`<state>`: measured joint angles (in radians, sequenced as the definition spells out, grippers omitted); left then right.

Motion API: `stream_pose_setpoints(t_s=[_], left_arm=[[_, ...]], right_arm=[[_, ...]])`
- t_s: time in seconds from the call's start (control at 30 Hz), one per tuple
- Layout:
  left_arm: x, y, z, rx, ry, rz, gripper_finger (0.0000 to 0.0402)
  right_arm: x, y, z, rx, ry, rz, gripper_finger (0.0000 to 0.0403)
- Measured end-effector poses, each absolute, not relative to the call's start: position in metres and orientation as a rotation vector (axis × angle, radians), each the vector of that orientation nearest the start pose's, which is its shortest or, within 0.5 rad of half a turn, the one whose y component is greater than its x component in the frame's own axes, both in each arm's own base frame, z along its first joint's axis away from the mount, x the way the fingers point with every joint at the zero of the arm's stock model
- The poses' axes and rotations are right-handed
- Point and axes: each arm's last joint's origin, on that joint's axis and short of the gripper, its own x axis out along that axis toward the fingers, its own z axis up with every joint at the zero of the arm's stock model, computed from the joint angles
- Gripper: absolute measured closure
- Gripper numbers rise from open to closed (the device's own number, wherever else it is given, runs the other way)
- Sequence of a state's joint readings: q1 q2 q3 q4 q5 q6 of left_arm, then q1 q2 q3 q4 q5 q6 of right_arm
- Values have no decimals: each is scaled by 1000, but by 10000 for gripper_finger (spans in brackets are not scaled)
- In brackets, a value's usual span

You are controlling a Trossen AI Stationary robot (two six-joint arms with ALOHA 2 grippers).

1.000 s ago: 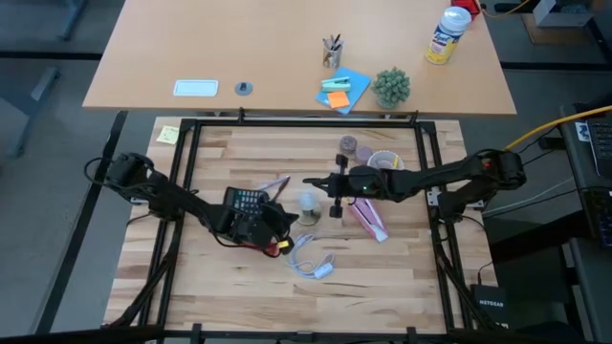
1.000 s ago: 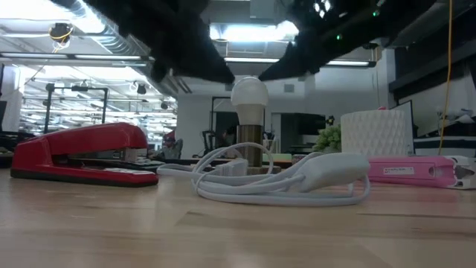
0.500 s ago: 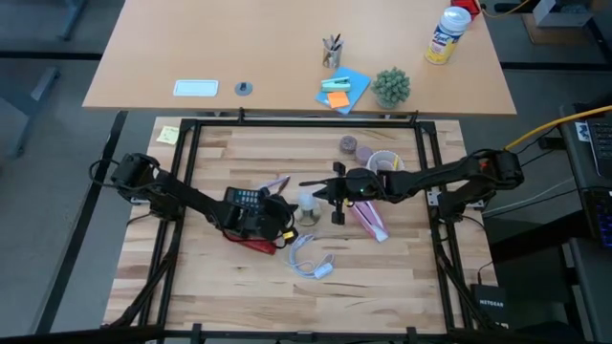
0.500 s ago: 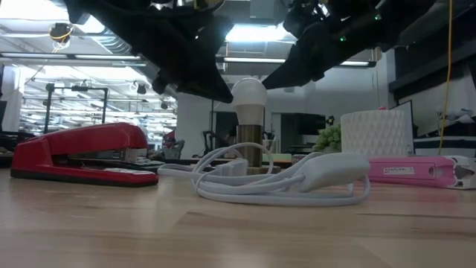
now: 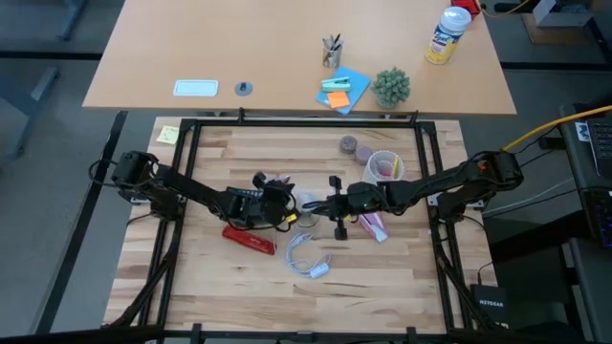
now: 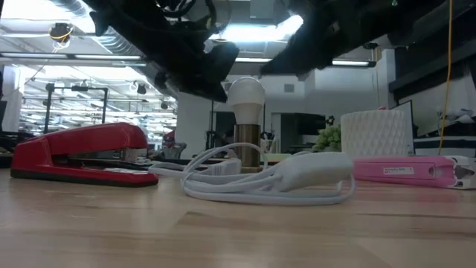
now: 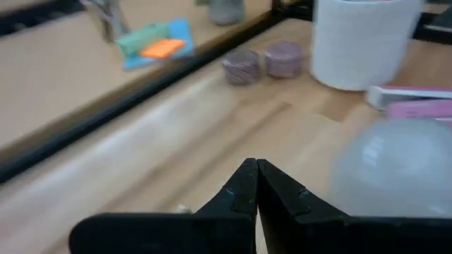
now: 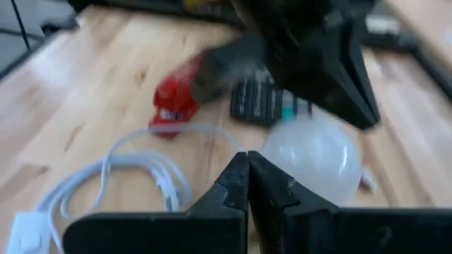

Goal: Screw lightbulb
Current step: Insert the white lightbulb into the golden lamp

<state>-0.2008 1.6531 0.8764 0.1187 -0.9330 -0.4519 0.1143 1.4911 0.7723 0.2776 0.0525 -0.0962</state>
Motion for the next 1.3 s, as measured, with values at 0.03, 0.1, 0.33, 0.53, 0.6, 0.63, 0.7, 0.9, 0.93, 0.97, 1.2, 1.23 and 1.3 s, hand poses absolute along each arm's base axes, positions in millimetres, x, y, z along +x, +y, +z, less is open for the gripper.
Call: stream_pose_setpoints(t_s=[0.03,0.1,0.33,0.53,0.6,0.63,0.7,0.9,0.93,0.97,1.2,1.23,1.3], left_arm=[[323,-41,189,-38,391,817,402],[320,-41,200,-23,365,820,401],[301,-60,241,-81,266,702,402],[298,-85,238,-170,297,512,401],[299,-93,231,-177,318,488,401],[300,-95,227,-178,327,485,401],[303,-97,220,-180,344,485,401],[312,-95,197,-197,393,523,401],[313,-93,194,-197,398,531,402],[315,-91,192,-199,401,540,401],[318,-76,187,-164,407,631,402],[318,-73,187,-153,408,646,402],[319,-69,186,-129,411,669,402]], right_arm=[[308,34,213,-145,414,84,395],[305,34,221,-167,380,85,395],[292,26,250,-281,298,-91,395],[292,13,250,-380,320,-165,395],[296,5,243,-351,344,-149,395],[298,2,239,-332,359,-140,395],[302,-4,231,-297,385,-124,395],[310,-7,212,-227,442,-71,395],[311,-7,210,-224,445,-62,395],[311,-6,208,-220,447,-45,395],[312,-5,206,-119,448,12,395],[312,-4,206,-106,450,14,395],[312,-4,206,-84,451,25,395]])
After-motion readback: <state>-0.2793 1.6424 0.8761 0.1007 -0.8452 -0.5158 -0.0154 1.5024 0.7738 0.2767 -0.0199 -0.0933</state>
